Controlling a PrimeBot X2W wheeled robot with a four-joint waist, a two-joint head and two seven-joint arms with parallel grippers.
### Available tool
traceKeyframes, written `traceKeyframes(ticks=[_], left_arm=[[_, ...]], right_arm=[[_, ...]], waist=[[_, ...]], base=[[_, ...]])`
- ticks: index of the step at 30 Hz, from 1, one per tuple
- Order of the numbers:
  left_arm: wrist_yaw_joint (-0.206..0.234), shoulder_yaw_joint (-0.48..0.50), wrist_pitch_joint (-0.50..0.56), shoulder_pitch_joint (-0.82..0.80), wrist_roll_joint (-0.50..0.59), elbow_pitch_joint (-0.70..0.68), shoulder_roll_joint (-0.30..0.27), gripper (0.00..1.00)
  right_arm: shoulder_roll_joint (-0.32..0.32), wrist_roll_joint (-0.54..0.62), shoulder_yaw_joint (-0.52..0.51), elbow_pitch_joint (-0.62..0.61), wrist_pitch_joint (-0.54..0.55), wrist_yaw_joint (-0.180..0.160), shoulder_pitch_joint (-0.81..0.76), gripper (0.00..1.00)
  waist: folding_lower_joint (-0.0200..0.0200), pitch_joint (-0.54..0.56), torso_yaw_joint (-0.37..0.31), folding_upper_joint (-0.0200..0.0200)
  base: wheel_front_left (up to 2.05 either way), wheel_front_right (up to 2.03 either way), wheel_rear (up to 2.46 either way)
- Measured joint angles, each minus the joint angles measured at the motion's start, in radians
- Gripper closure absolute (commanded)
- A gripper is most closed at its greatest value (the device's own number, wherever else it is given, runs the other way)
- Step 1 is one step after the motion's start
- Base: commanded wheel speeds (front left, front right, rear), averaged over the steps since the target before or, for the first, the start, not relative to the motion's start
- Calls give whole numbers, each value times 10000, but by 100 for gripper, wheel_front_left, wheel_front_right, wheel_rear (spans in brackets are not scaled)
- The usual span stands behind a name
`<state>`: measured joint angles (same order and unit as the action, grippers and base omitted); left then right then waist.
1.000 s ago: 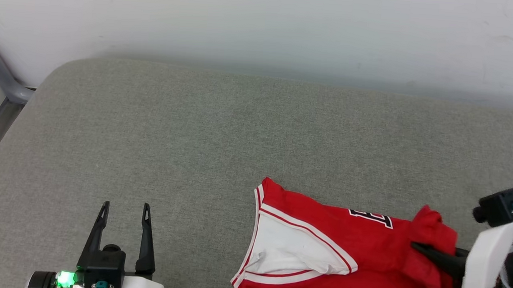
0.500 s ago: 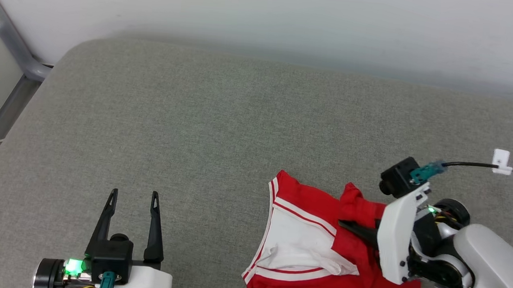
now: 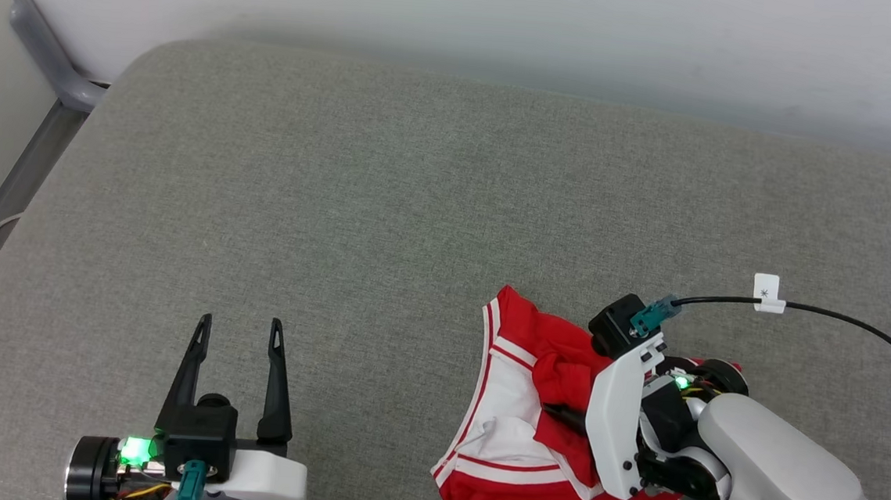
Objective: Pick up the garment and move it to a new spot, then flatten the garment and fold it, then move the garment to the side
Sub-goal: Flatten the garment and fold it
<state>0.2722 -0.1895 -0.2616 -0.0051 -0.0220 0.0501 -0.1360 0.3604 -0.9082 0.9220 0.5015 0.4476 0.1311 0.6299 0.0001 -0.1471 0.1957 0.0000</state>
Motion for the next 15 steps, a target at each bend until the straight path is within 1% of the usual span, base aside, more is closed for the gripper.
traceKeyframes(ticks=[5,6,7,8,12,15], left_arm=[[-10,27,0,-39,13,4,52,0],[-10,46,0,-39,13,10,54,0],[-10,54,0,-38,13,21,56,0],[-10,61,0,-37,15,33,58,0],[-54,75,0,-5,21,52,50,0],[-54,130,0,64,29,52,10,0]], right_arm=[[-100,19,477,489,-631,4,168,100],[-94,19,543,514,-821,4,183,71],[-63,40,621,504,-1035,6,209,20],[-8,123,700,460,-1300,4,266,0],[454,525,805,-105,-2656,0,445,0],[815,886,583,-508,-3624,2,438,0]], waist=[[0,-36,-44,0],[0,-19,-70,0],[0,11,-96,0],[0,50,-123,0],[0,252,-263,0],[0,404,-422,0]], base=[[0,0,0],[0,0,0],[0,0,0],[0,0,0],[0,0,0],[0,0,0]])
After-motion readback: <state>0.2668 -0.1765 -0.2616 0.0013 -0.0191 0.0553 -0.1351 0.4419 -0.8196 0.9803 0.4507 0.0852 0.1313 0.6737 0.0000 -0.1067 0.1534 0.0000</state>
